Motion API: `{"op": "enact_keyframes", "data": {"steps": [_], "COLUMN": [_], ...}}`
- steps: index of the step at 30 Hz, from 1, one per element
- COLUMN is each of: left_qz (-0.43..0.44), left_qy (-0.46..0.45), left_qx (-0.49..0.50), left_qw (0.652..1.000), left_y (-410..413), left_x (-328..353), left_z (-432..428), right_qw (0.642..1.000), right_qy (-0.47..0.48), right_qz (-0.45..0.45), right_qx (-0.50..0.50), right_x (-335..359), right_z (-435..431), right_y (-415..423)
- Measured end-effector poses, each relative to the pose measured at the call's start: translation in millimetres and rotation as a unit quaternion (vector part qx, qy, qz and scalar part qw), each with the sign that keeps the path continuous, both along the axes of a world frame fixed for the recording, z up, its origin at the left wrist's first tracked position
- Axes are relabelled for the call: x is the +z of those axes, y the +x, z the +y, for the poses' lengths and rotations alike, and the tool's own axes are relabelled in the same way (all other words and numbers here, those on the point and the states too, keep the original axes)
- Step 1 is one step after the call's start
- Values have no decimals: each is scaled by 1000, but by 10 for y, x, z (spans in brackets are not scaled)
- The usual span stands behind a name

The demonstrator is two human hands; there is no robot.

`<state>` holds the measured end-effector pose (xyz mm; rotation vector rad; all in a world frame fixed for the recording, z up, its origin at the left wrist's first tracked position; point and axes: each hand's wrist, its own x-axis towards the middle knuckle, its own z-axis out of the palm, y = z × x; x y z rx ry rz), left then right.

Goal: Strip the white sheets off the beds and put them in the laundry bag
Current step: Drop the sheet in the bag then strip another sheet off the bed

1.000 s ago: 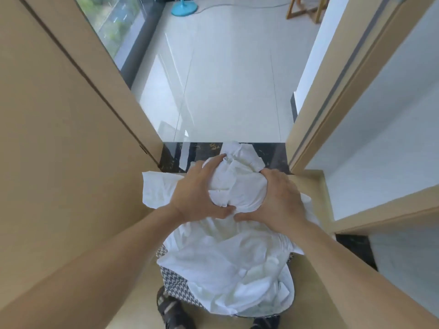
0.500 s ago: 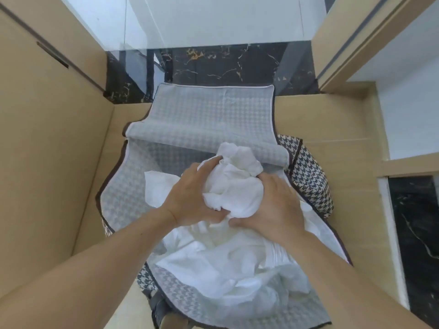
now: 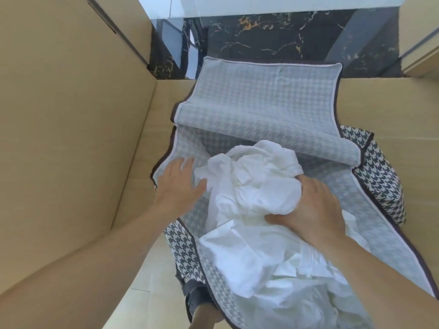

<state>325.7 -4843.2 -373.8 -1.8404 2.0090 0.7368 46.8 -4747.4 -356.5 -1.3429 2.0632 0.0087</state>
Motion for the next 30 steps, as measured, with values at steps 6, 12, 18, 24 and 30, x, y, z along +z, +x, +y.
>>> {"op": "enact_keyframes", "data": {"steps": [6,12,18,24,30], "left_qz": [-91,-58,212,279,265], "left_qy": [-75,38,43,-8,11], "left_qx": [111,187,210,133,130], "left_qw": [987,980,953,951,955], "left_y": [301,358,-13,-178,-133], "left_x": [-88,-173,369,1379,1445], "left_z": [-58,-328,-171,242,505], "right_qw": [1000,1000,1000,991,998], "right_qy": [-9,4,4,-112,52], "right_qz": [21,7,4,47,43], "right_qx": [-7,-13,-27,-58,-19], "right_x": [-5,44,349,722,248], "right_z": [41,10,-13,-125,371], "right_y": [86,124,192,555,761]}}
